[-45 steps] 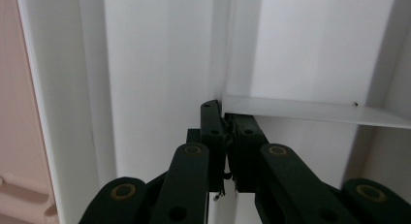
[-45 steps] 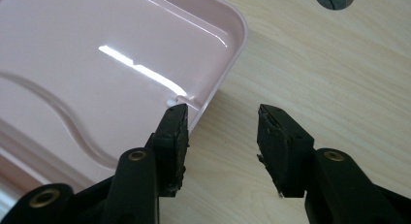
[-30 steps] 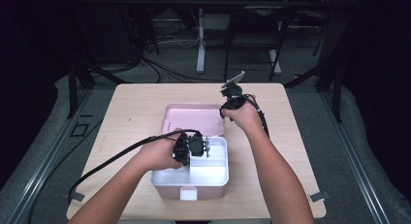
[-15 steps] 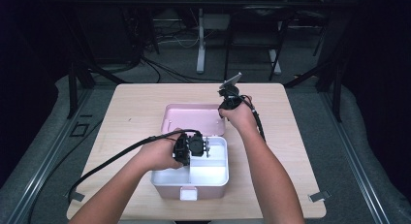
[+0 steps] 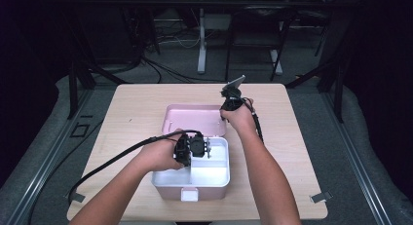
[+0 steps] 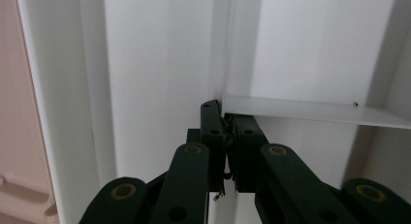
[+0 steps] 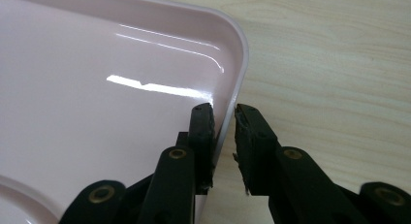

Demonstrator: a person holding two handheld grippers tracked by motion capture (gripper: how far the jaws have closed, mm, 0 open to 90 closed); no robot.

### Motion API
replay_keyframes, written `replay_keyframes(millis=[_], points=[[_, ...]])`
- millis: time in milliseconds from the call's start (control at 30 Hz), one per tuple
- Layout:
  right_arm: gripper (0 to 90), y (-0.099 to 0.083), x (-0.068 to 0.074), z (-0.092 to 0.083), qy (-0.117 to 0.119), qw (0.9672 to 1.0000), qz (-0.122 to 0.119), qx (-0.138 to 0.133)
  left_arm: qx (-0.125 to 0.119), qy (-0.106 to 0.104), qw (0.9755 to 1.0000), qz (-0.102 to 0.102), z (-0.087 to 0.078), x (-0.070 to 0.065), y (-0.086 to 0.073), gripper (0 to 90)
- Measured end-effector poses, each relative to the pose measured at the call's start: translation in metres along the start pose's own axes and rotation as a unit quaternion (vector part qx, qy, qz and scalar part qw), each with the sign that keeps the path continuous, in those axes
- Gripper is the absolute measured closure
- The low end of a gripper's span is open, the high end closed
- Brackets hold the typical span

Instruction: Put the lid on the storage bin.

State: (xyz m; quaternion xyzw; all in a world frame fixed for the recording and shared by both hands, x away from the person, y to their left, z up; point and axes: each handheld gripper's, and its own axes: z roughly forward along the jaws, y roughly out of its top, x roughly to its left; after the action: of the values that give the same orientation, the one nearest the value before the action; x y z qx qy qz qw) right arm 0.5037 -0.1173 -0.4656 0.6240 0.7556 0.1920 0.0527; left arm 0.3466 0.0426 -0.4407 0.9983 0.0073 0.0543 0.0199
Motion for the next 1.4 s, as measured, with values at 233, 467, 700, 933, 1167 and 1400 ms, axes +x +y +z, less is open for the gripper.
replay_keyframes(millis=[233, 467, 700, 933, 1167, 1400], points=[[82.2, 0.000, 0.000, -0.002, 0.011, 0.9997, 0.018, 0.010, 0.000, 0.000, 1.0000, 0.000, 0.000, 0.000, 0.000, 86.2], [83.1, 0.000, -0.001, -0.002, 0.014, 0.9994, 0.033, 0.002, 0.000, -0.001, 1.0000, 0.000, 0.000, 0.000, 0.000, 86.2], [84.0, 0.001, -0.005, -0.006, 0.028, 0.9987, 0.040, 0.012, 0.000, -0.001, 1.0000, 0.000, 0.000, 0.000, 0.000, 86.2], [84.7, 0.000, -0.006, -0.009, 0.036, 0.9981, 0.049, 0.007, 0.001, -0.001, 1.0000, 0.000, 0.000, 0.000, 0.000, 86.2], [85.5, 0.001, -0.004, -0.016, 0.035, 0.9982, 0.048, 0.002, 0.000, -0.001, 1.0000, 0.001, 0.000, 0.001, 0.000, 86.3], [86.0, 0.000, -0.004, -0.022, 0.039, 0.9980, 0.049, -0.010, 0.001, -0.001, 1.0000, 0.001, 0.000, 0.001, 0.000, 86.2]])
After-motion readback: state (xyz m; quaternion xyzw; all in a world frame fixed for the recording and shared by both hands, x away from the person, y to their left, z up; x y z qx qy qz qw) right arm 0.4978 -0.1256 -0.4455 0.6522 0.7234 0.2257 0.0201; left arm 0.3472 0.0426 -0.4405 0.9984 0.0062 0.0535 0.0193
